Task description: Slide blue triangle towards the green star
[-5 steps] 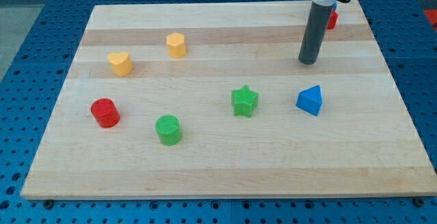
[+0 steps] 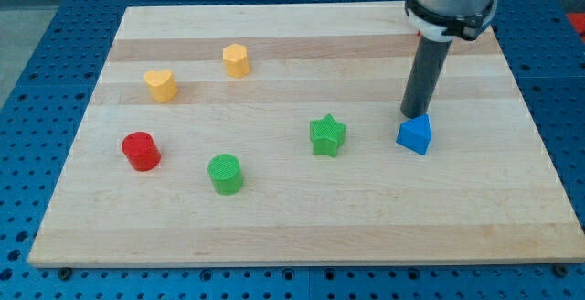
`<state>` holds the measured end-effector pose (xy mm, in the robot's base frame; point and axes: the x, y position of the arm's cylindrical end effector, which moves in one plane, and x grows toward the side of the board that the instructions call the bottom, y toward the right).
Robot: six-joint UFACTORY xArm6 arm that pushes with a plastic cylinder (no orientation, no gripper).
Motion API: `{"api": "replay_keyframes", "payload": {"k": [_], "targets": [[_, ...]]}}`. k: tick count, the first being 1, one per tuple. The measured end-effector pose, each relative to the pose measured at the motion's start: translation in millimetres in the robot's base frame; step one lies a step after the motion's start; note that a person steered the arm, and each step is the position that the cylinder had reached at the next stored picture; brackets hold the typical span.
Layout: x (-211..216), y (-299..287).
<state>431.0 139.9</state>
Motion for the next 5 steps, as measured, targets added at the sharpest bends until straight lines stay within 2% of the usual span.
{"api": "replay_keyframes", "payload": {"k": [1, 2, 5], "targets": [[0, -1], [-25, -69], [-27, -109]]}}
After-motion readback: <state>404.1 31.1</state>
